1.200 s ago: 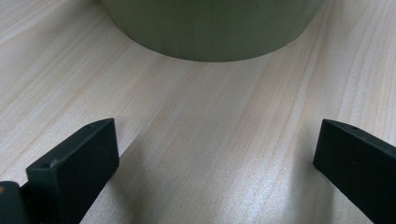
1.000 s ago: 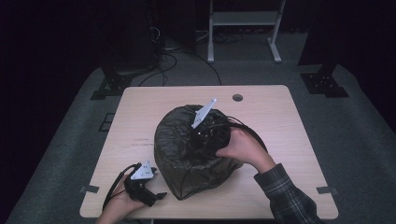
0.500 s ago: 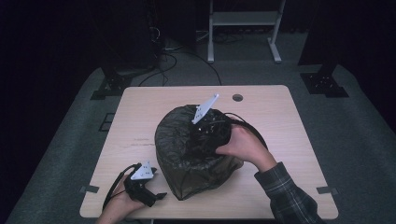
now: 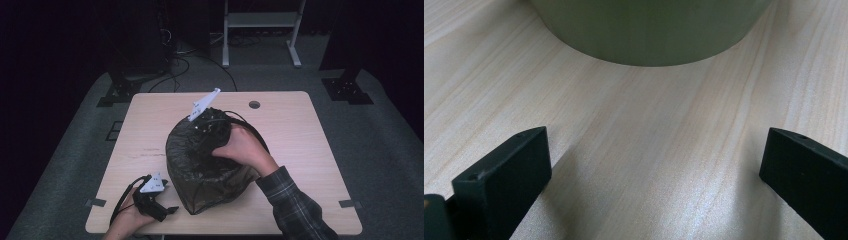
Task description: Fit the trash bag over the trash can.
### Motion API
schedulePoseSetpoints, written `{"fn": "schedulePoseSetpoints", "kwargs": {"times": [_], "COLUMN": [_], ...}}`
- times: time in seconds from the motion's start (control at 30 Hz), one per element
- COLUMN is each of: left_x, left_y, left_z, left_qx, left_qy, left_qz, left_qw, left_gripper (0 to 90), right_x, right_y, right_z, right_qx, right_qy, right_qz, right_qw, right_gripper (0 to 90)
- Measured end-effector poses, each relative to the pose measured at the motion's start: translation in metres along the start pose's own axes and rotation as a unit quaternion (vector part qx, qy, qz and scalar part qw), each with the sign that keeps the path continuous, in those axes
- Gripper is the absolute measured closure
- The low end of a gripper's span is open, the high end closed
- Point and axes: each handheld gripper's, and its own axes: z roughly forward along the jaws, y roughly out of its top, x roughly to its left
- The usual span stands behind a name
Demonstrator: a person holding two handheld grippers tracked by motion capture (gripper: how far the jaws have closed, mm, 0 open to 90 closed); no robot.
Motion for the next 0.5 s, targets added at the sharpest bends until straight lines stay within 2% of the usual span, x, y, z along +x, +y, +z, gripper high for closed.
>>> {"fn": "schedulePoseSetpoints", "kwargs": {"times": [0.07,0.1,0.13,0.23,0.27,0.33,0.47,0.5], "left_x": [0.0,0.0,0.0,0.0,0.0,0.0,0.0,0.0], "left_y": [0.0,0.0,0.0,0.0,0.0,0.0,0.0,0.0], "left_z": [0.0,0.0,0.0,0.0,0.0,0.0,0.0,0.0], "left_qx": [0.0,0.0,0.0,0.0,0.0,0.0,0.0,0.0], "left_qy": [0.0,0.0,0.0,-0.001,-0.001,-0.001,-0.002,-0.001], "left_qz": [0.0,0.0,0.0,0.0,0.0,0.0,0.001,0.001], "left_qw": [1.0,1.0,1.0,1.0,1.0,1.0,1.0,1.0], "left_gripper": [0.0,0.0,0.0,0.0,0.0,0.0,0.0,0.0], "right_x": [0.0,0.0,-0.001,-0.002,-0.002,-0.002,-0.003,-0.003], "right_y": [0.006,0.006,0.008,0.008,0.008,0.008,0.009,0.009], "right_z": [0.013,0.013,0.023,0.037,0.037,0.049,0.057,0.061], "right_qx": [0.003,0.003,0.009,0.023,0.023,0.047,0.065,0.078], "right_qy": [0.006,0.006,0.01,0.013,0.013,0.017,0.021,0.021], "right_qz": [0.003,0.003,0.004,0.007,0.007,0.005,0.005,0.008], "right_qw": [1.0,1.0,0.9999,0.9996,0.9996,0.9988,0.9977,0.9967], "right_gripper": [9.9,9.9,9.9,9.9,9.9,9.9,9.9,9.9]}}
